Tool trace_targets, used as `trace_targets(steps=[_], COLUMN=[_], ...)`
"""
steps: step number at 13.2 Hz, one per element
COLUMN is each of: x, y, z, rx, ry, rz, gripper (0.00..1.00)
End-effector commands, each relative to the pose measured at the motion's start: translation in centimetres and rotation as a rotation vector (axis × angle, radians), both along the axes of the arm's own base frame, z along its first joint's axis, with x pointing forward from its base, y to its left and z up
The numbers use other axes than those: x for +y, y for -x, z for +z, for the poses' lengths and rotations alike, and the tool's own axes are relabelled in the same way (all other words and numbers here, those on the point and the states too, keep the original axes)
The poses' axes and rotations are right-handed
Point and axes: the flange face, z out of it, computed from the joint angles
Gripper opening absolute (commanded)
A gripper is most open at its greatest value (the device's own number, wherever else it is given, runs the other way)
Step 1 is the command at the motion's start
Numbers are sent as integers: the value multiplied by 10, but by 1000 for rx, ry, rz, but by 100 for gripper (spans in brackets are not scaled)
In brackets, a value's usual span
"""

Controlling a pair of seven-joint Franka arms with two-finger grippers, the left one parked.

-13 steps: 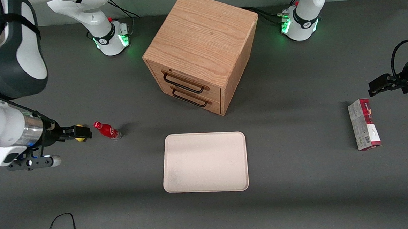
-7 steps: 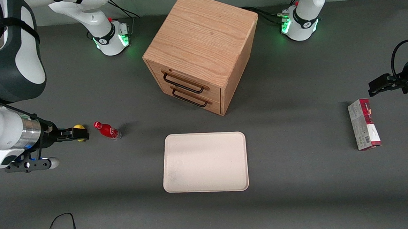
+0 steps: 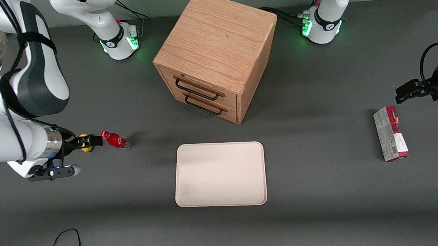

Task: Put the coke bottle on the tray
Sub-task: 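Move the open right gripper over the red Coca-Cola bottle and lower, then close the right gripper around the bottle's cap end and lift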

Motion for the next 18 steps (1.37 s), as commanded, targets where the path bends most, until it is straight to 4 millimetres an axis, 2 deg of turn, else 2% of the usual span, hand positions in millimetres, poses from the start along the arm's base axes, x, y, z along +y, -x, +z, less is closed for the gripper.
trace_targets(steps=[1,3,8,10,14,18], x=[-9,-13,-16,-17,-30,-30], y=[47,63,90,99,100,100], z=[-31,-48,-110,-127,-132,-132], rx=[-47,-64,-93,-96,-88,-87], ry=[23,31,32,31,30,30], rz=[42,50,105,111,128,128], gripper=[100,100,100,100,100,99])
